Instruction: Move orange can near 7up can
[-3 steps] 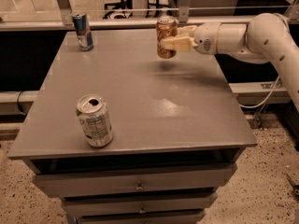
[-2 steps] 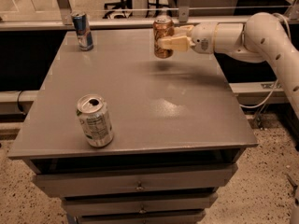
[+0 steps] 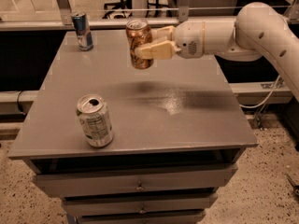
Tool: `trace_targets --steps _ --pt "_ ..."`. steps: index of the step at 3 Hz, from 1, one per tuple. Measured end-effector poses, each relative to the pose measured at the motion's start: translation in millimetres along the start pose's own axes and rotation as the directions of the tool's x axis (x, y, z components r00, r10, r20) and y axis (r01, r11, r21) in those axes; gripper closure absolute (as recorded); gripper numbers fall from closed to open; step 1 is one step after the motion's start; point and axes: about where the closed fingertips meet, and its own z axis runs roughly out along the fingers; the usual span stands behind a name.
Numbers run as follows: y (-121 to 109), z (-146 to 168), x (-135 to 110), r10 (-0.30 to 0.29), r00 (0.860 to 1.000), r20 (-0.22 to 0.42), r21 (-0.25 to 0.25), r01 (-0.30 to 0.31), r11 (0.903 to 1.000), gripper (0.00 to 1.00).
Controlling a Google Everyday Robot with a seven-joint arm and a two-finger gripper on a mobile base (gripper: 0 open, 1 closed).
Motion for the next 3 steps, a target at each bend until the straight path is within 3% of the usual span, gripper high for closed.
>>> trace_targets --steps 1,2,3 --pt "50.5 5.2 1.7 0.008 1.0 -0.003 -0.079 -0.009 0.9968 1.0" --pt "100.4 3.5 20.9 0.044 0.998 0.033 -0.2 -0.036 0.9791 1.0" --pt "125.8 -4.0 35.9 0.068 0.996 0.059 -0.277 -0.049 0.9595 1.0"
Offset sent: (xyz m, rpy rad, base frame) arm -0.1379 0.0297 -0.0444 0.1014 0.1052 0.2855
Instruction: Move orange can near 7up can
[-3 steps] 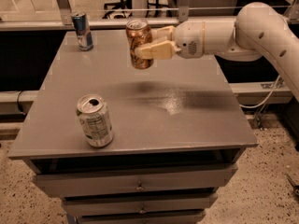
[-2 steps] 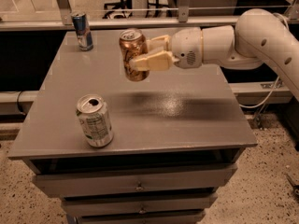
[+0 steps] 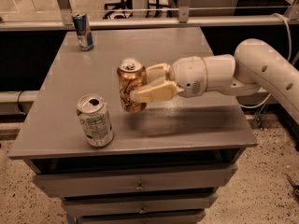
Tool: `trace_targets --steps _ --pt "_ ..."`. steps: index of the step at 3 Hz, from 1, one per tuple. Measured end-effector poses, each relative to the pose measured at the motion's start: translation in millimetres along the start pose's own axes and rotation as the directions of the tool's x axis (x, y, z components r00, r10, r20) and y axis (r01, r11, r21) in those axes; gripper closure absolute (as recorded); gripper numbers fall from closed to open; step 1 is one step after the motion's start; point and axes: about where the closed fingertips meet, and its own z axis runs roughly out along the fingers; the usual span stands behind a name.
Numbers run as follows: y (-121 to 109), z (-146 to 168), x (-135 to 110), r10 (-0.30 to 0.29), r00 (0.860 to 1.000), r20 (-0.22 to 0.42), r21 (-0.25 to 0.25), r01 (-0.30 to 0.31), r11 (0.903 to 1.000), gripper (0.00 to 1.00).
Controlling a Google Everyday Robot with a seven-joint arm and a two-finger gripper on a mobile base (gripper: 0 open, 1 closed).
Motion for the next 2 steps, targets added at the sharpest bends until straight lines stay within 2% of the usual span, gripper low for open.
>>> trace_targets --steps 1,2 --pt "13.2 -1.3 10.6 0.006 1.0 0.013 -0.046 -0.005 0.9989 1.0" --pt "11.6 5.4 27.8 -0.008 1.0 0.007 -0.084 0.009 0.9965 1.0"
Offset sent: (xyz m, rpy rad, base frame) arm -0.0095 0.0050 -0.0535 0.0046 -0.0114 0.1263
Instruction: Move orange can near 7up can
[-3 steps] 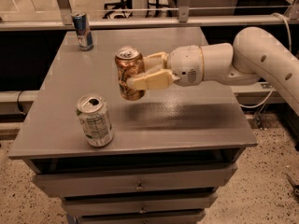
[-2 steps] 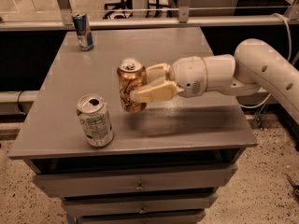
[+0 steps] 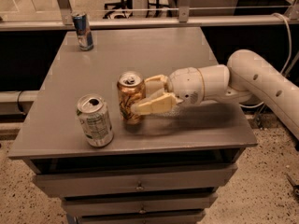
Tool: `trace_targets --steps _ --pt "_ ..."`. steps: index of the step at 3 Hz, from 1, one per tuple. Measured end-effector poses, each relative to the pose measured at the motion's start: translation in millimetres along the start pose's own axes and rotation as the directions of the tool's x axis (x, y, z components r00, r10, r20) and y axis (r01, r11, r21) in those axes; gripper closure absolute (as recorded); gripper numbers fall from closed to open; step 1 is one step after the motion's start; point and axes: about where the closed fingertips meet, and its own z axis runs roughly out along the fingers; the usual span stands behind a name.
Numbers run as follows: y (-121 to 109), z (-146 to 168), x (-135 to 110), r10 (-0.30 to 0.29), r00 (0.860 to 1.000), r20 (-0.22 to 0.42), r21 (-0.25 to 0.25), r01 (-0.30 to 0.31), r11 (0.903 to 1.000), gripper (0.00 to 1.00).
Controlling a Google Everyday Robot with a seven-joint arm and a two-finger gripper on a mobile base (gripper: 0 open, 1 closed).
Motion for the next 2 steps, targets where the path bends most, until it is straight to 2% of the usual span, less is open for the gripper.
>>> trace_targets --steps 1,2 --pt "-5.8 10.9 18.5 -0.04 0.999 -0.02 -0.021 0.04 0.999 0.77" --pt "-9.0 18.0 25.8 -0.068 0.997 -0.027 -0.031 0.067 0.9973 0.54"
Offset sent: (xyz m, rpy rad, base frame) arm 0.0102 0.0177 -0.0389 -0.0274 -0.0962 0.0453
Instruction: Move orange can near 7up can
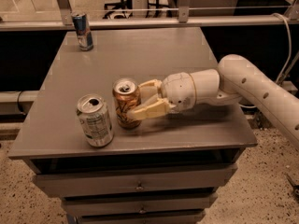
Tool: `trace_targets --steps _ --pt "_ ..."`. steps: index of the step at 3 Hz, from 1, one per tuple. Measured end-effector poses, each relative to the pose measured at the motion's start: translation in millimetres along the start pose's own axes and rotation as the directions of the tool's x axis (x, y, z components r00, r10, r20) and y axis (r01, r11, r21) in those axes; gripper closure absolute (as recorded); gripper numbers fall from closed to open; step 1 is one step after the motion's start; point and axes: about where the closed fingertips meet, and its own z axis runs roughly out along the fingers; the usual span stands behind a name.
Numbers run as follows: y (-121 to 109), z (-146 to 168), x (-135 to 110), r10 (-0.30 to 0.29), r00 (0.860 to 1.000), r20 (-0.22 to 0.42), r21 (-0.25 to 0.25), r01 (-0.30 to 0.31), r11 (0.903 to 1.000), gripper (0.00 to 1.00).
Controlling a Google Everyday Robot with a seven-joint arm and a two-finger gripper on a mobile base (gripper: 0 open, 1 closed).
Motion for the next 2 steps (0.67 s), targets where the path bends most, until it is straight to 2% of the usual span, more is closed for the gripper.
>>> trace_targets --steps 2 --pt "5.2 7.4 -3.1 -0.021 1.0 -0.007 -0.028 0.021 0.9994 0.01"
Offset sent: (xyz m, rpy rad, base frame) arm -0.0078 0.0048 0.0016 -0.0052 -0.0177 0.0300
